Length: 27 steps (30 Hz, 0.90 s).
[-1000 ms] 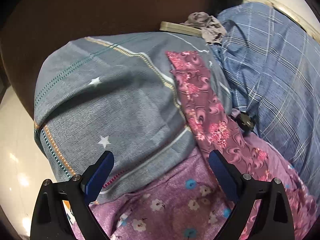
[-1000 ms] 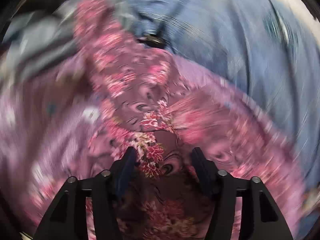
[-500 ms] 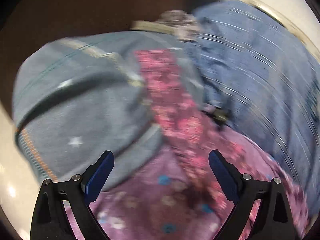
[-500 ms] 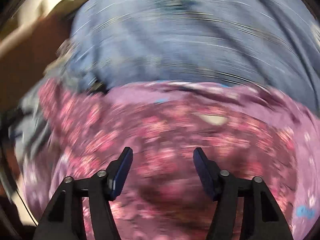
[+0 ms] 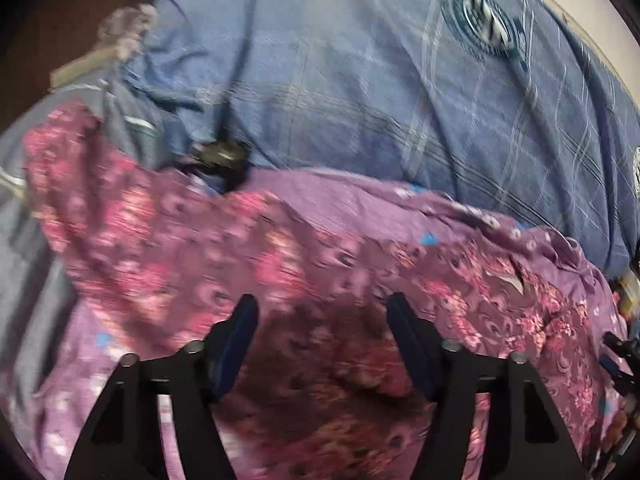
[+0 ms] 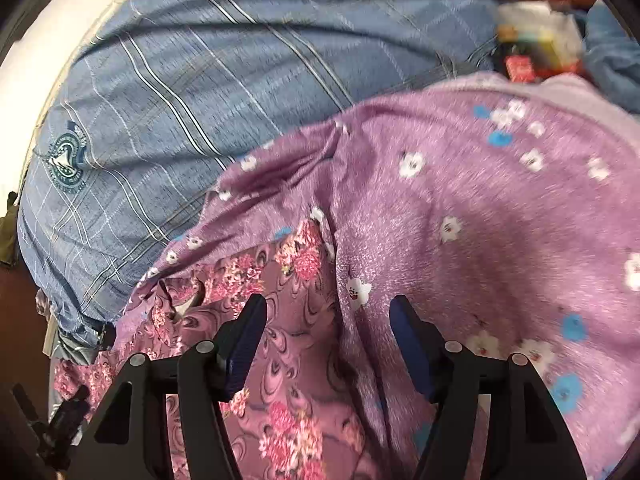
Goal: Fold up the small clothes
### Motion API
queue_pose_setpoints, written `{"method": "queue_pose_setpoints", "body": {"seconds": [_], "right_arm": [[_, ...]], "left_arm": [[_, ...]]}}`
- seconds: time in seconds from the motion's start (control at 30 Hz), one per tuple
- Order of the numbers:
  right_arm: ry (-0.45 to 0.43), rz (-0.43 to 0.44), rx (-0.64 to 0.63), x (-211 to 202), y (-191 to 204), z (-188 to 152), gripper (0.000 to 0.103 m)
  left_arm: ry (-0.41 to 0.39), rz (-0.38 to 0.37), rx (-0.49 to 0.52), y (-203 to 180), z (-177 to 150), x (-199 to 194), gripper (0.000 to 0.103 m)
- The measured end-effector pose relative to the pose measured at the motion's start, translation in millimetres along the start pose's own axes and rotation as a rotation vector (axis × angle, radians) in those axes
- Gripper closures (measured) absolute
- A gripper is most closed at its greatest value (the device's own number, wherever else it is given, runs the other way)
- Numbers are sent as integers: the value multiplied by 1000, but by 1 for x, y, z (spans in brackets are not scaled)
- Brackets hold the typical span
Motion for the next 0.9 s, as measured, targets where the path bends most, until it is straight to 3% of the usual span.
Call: {"method": "queue_pose_setpoints", "body": {"seconds": [0.13, 0.2, 0.27, 0.33, 0.37, 0.4, 0.47, 0.63, 0.73, 0.9], "right_arm": [[34, 16, -59, 21, 11, 5, 41], [71, -3, -102, 31, 17, 3, 63], [67, -44, -130, 34, 20, 0, 77], [60, -21, -106, 32, 15, -1, 85], [56, -11, -82, 30, 12, -1, 89], [55, 1, -57, 29, 7, -1, 90], [47, -3, -41, 29, 3, -3, 90], [19, -55, -71, 27, 10, -5, 91], [16, -59, -62, 27, 9, -5, 91], [14, -65, -46, 28, 8, -7, 91]], "left_arm": [[46, -67, -11, -16, 9, 33, 55], [65, -90, 10, -24, 11, 45, 59], [93, -102, 43, -35, 12, 62, 73], [95, -78, 83, -45, 12, 74, 79], [86, -73, 95, -48, 11, 76, 87], [83, -79, 102, -50, 12, 77, 97], [83, -131, 100, -50, 10, 77, 102], [41, -202, 111, -52, 8, 67, 103], [5, -269, 58, -40, 8, 52, 103], [-45, -222, 29, -23, 9, 37, 103]]}}
Point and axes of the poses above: each gripper's, at about its wrist camera, not at the fingertips, and x roughly the way its jaws point, y to its left, z to its top, the point moved 1 cm from there along x, roughly the way its jaws point, and after that the axes turned 5 degrees about y, right-handed, at the moved point
